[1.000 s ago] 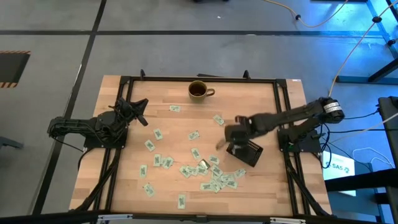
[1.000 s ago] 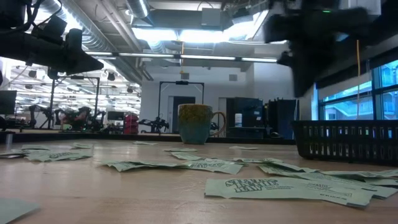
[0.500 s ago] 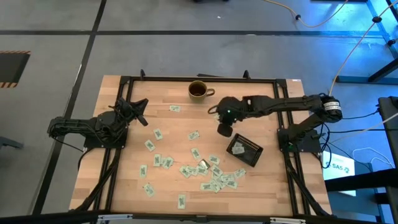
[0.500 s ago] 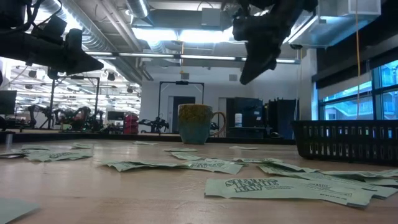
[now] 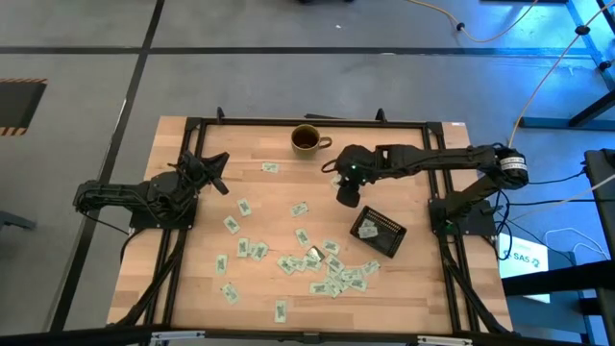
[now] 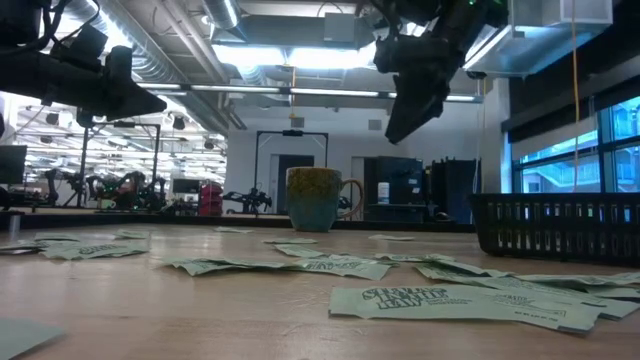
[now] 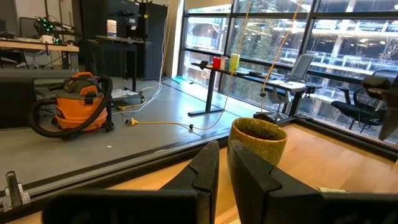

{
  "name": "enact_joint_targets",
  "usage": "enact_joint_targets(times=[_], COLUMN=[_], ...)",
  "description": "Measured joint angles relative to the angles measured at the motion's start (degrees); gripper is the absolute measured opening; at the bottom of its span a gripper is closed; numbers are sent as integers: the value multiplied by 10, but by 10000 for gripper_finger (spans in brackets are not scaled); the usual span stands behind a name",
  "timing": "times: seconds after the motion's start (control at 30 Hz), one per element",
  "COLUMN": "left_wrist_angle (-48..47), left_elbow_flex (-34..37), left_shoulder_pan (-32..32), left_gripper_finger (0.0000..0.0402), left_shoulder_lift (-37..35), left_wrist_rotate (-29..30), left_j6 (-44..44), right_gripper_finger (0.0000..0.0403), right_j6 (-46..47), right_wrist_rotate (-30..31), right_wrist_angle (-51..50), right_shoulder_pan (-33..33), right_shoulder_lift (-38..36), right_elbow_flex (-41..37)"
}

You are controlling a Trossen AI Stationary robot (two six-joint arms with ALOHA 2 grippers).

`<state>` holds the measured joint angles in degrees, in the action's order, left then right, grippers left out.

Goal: Pick and place Stevia / Truvia into bins
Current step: Put the stevia packet into the black bin

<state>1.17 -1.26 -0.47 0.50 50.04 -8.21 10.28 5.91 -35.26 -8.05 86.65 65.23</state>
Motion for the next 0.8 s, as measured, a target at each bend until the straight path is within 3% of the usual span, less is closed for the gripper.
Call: enact_joint_targets(times=[0.27,0.5,0.8], left_wrist_angle=[0,0,0], left_elbow_flex=[0,0,0], left_shoulder_pan=[0,0,0], left_gripper_finger=[33,33,33], left_shoulder_lift=[0,0,0], left_wrist_rotate=[0,3,3], left_j6=[0,0,0], right_gripper_finger=[167,158,136], right_j6=[88,110,119], right_wrist_rotate=[4,3,4], right_wrist_angle=[-16,-18,-6], right_shoulder_pan=[-11,-31,-54], right_shoulder_lift=[53,141,191], right_elbow_flex=[0,0,0])
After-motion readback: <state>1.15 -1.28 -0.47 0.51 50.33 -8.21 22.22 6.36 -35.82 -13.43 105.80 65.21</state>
